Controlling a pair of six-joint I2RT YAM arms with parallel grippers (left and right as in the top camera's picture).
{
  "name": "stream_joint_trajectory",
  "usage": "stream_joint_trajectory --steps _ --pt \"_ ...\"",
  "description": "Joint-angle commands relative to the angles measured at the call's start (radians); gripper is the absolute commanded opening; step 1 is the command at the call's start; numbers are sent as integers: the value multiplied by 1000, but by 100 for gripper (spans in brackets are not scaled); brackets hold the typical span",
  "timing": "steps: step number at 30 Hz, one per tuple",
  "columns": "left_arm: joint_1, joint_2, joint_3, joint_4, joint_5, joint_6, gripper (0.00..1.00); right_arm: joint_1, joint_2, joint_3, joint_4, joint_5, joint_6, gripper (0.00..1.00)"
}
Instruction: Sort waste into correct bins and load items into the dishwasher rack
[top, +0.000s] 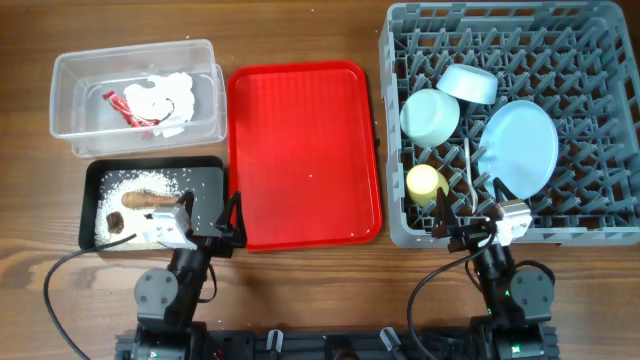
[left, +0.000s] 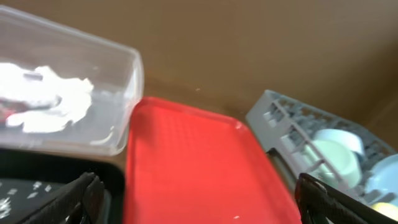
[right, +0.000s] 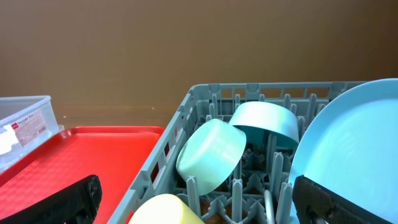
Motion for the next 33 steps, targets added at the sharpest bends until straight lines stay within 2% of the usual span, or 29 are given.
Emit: stream_joint_trajectory --steps 1,4,5,13,18,33 --pt "35 -25 -16 0 -53 57 100 -5 -7 -1 5 13 -15 100" --pt "48 -25 -16 -2 -72 282 100 -5 -7 -1 5 13 -15 100" --pt "48 -25 -16 -2 -72 302 100 -5 -7 -1 5 13 -15 100" --pt "58 -25 -16 0 -69 297 100 -5 -7 -1 5 13 -15 100" --pt "173 -25 -16 0 -69 297 100 -5 -7 -1 5 13 -15 100" --pt "173 -25 -16 0 -69 298 100 -5 -7 -1 5 13 -15 100"
